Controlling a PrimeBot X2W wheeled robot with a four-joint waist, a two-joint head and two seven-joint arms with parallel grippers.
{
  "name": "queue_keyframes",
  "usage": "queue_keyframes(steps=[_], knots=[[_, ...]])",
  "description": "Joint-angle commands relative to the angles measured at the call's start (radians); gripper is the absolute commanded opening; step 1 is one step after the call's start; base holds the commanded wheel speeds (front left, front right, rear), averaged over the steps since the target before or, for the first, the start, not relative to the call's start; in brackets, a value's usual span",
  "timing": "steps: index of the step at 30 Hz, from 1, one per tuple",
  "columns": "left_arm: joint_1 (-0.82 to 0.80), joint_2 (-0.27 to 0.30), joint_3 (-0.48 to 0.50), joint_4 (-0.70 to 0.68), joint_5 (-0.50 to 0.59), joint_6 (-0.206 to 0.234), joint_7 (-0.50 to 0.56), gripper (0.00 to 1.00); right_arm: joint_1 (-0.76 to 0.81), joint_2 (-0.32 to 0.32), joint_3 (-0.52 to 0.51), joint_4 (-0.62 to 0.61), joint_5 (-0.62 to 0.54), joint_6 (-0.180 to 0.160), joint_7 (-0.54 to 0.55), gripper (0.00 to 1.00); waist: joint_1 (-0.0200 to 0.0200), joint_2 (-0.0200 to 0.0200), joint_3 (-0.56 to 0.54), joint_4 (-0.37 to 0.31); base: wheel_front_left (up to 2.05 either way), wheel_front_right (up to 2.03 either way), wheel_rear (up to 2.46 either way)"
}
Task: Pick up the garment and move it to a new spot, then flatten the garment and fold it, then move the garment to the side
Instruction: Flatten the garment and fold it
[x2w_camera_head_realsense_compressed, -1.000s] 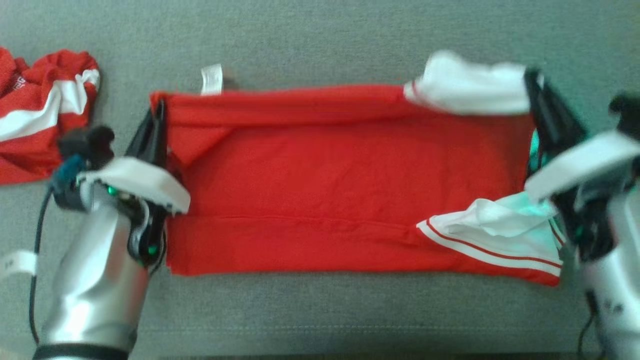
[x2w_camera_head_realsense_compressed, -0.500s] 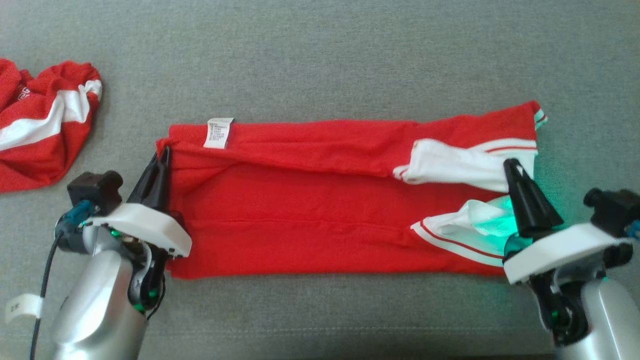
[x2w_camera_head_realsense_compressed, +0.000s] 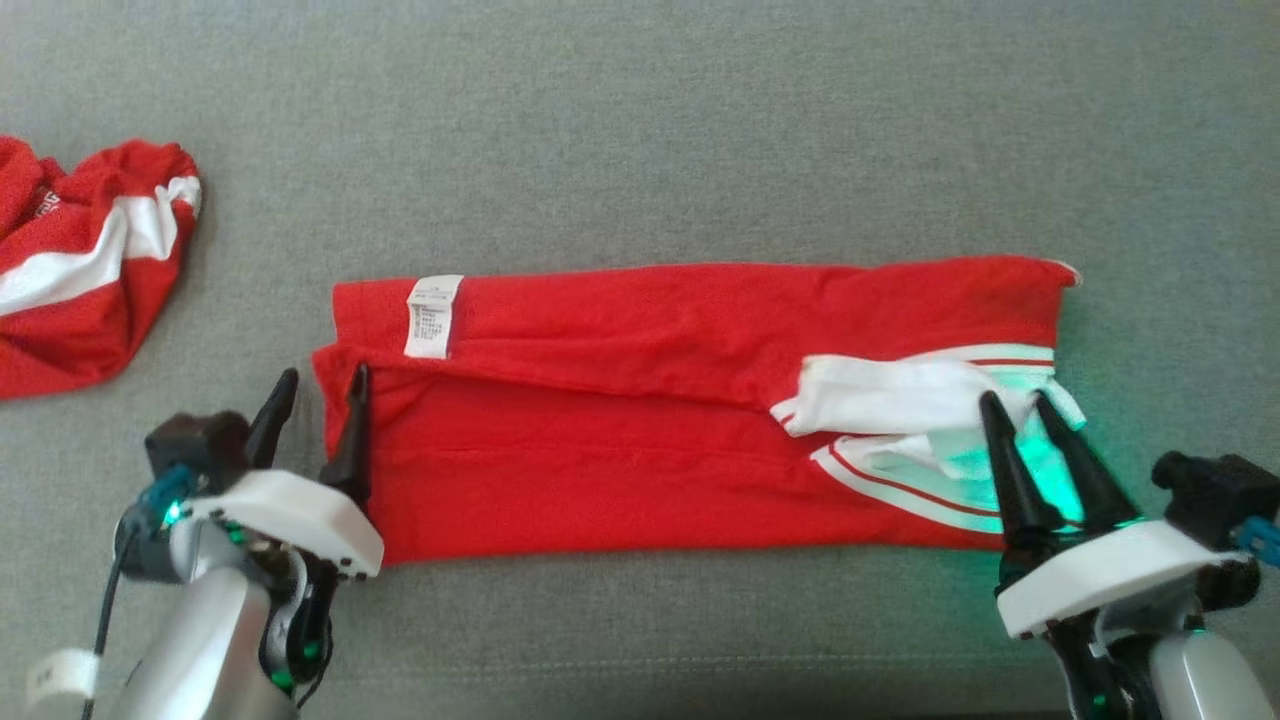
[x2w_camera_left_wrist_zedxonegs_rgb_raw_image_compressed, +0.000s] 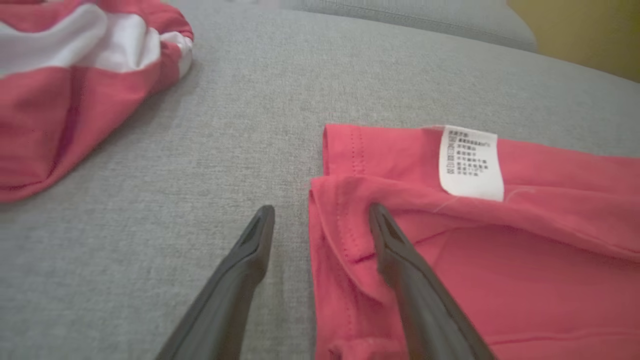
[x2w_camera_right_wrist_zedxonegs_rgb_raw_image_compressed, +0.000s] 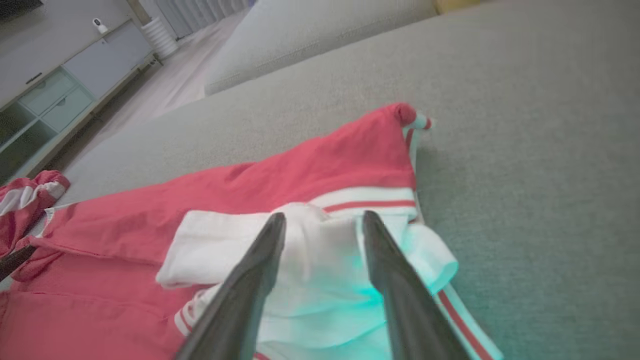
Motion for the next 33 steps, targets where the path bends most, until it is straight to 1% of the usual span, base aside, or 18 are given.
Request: queue_keyframes(steps=[1, 6, 7, 11, 13, 16, 20, 33], knots=[[0.004, 0.032, 0.049, -0.039, 0.008, 0.020, -0.029, 1.00, 0.005, -0.002, 0.016, -0.061, -0.025, -0.001, -0.025, 1.00, 0.0000, 0.0000, -0.010, -0.005, 0.00, 0.00, 0.00], [0.054, 0.030, 0.076, -0.124, 0.048, 0.083, -0.070, 1.00, 0.000, -0.014, -0.004, -0.132, -0.109, -0.001, -0.078, 1.00, 0.0000, 0.0000, -0.036, -0.015, 0.00, 0.00, 0.00], [0.054, 0.030, 0.076, -0.124, 0.048, 0.083, -0.070, 1.00, 0.000, -0.014, -0.004, -0.132, -0.109, -0.001, -0.078, 1.00, 0.0000, 0.0000, -0.036, -0.015, 0.00, 0.00, 0.00], [0.096, 0.025, 0.093, -0.233, 0.095, 0.128, -0.080, 1.00, -0.012, -0.015, -0.027, -0.179, -0.162, -0.001, -0.092, 1.00, 0.0000, 0.0000, -0.061, -0.015, 0.00, 0.00, 0.00], [0.118, 0.023, 0.095, -0.285, 0.113, 0.142, -0.081, 1.00, -0.016, -0.015, -0.038, -0.197, -0.181, -0.001, -0.093, 1.00, 0.0000, 0.0000, -0.074, -0.015, 0.00, 0.00, 0.00], [0.143, 0.023, 0.088, -0.346, 0.137, 0.150, -0.081, 1.00, -0.016, -0.015, -0.053, -0.218, -0.195, -0.001, -0.088, 1.00, 0.0000, 0.0000, -0.090, -0.012, 0.00, 0.00, 0.00], [0.167, 0.026, 0.078, -0.393, 0.154, 0.158, -0.081, 1.00, -0.006, -0.016, -0.064, -0.233, -0.203, -0.001, -0.075, 1.00, 0.0000, 0.0000, -0.107, -0.011, 0.00, 0.00, 0.00], [0.204, 0.034, 0.059, -0.430, 0.156, 0.173, -0.056, 1.00, 0.020, -0.002, -0.070, -0.228, -0.194, -0.001, -0.064, 1.00, 0.0000, 0.0000, -0.128, -0.015, 0.00, 0.00, 0.00]])
